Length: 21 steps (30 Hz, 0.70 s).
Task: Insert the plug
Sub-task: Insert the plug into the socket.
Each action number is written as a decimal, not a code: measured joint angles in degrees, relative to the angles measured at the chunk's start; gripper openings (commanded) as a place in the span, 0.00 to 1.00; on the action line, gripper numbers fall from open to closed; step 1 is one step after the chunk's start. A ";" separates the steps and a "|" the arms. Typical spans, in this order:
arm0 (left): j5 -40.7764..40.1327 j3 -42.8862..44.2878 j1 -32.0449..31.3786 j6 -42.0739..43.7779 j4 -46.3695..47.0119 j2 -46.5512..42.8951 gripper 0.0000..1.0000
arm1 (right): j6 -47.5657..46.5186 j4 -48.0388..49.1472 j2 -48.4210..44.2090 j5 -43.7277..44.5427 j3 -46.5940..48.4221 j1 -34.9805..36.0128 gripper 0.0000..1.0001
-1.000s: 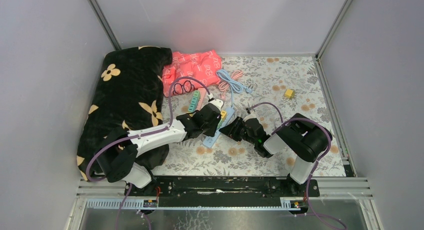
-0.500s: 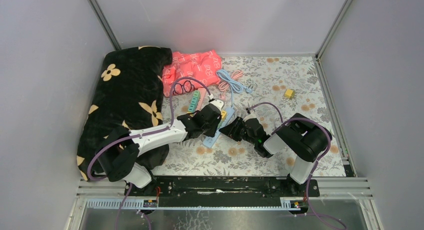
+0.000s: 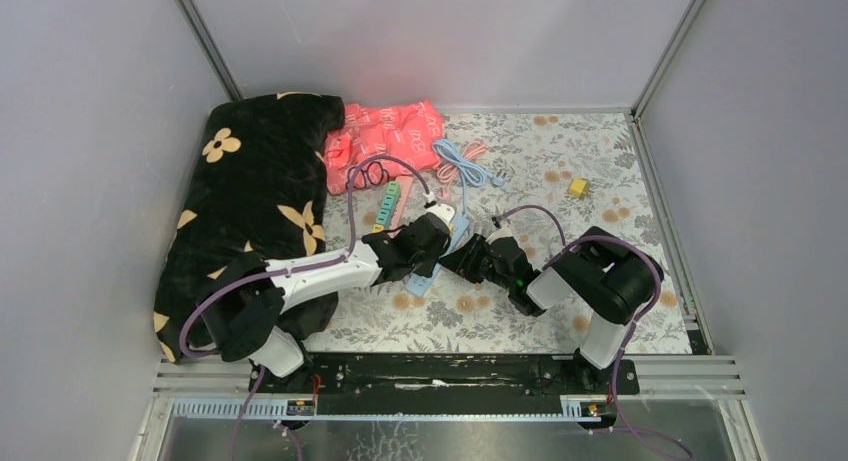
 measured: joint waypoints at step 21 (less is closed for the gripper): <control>-2.19 1.99 -1.05 0.22 -1.62 2.69 0.00 | -0.11 -0.02 0.02 0.00 0.02 0.00 0.31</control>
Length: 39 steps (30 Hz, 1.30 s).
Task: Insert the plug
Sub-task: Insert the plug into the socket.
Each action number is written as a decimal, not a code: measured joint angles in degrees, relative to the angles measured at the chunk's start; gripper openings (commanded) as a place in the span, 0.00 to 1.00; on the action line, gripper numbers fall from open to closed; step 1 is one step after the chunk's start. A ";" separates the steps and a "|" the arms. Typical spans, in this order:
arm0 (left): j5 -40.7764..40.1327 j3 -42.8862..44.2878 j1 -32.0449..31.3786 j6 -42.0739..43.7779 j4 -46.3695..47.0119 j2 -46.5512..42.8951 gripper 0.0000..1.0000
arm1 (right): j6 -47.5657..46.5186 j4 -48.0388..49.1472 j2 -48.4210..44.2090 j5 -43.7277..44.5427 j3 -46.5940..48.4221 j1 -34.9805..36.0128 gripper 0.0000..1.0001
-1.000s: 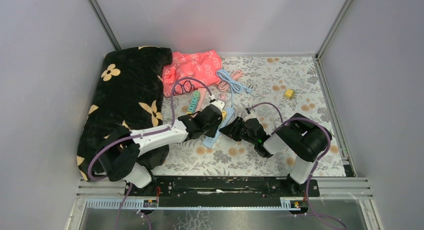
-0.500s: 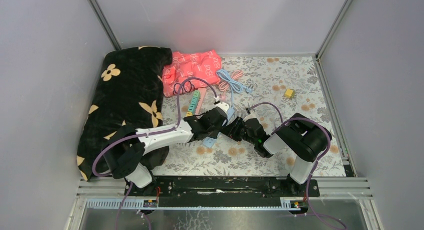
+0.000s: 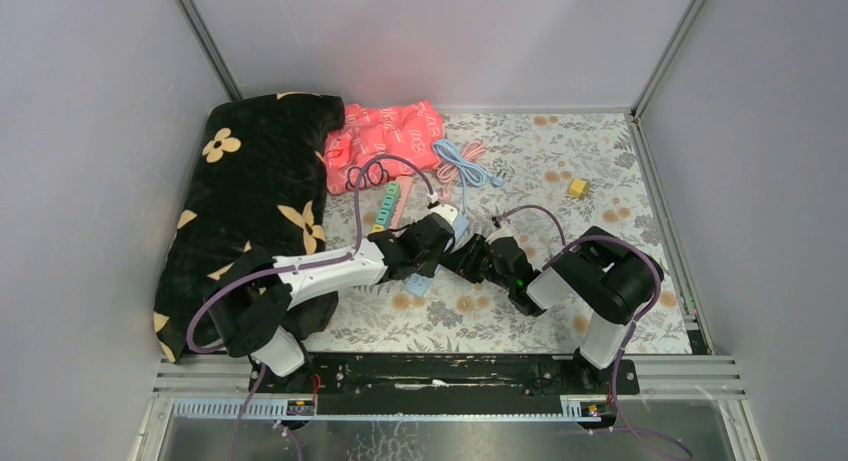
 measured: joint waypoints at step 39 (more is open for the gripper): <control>4.76 -0.13 4.07 -2.99 -1.60 0.13 0.57 | -3.69 -5.09 -3.19 -1.01 0.59 1.84 0.57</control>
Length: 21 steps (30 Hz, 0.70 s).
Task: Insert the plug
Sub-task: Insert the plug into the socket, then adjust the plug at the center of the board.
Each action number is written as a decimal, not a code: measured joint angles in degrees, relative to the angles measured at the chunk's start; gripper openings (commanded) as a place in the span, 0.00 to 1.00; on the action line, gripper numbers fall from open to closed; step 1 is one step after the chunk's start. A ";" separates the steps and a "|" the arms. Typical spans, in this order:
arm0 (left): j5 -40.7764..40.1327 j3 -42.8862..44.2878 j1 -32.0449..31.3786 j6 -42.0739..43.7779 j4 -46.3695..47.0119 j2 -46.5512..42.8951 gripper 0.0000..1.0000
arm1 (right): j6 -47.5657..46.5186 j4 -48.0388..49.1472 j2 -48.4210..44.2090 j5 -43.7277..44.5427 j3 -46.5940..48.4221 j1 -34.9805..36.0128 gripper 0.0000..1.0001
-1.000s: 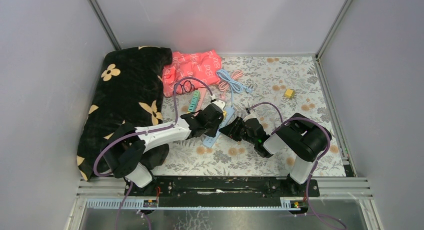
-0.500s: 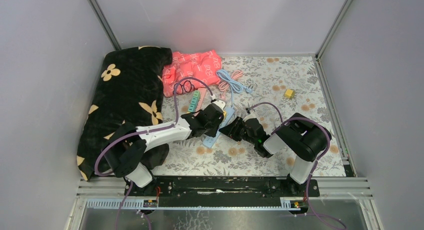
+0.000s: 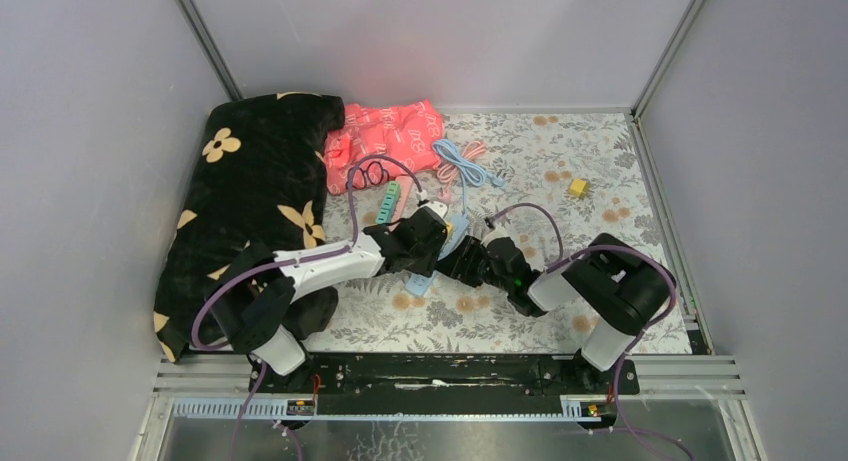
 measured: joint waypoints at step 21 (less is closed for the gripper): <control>-5.60 0.83 0.26 -3.41 -11.96 -26.47 0.95 | -11.52 -41.62 -35.82 14.69 0.81 0.11 0.99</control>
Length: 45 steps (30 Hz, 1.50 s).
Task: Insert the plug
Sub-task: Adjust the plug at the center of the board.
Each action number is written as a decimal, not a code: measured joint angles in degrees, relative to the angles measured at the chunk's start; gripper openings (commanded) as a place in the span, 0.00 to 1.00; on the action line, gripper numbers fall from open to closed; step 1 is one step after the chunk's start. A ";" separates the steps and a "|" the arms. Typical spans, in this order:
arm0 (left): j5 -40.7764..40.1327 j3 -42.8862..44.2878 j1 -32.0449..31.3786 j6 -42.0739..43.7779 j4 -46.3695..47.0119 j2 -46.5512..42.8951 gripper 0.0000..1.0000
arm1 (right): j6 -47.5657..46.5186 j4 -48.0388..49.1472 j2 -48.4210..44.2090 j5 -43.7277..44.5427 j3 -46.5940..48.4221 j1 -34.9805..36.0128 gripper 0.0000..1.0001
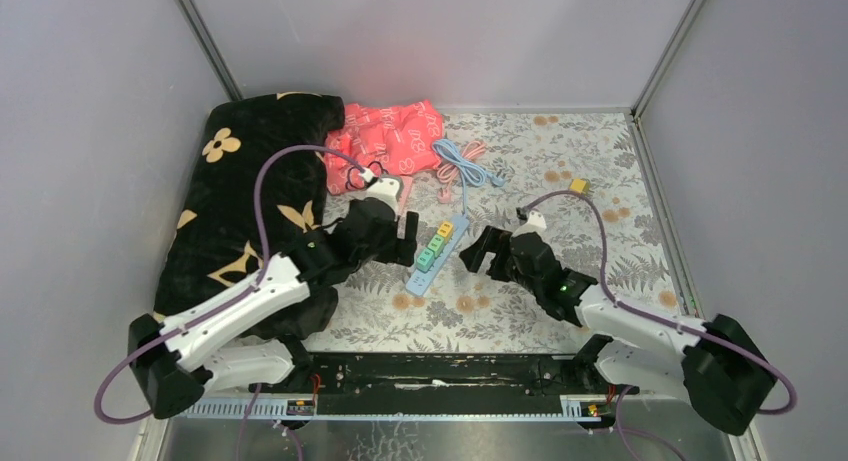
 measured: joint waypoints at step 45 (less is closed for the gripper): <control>-0.72 -5.81 17.20 7.48 -2.97 -25.77 1.00 | -31.17 -27.82 26.10 -8.39 40.00 -49.13 1.00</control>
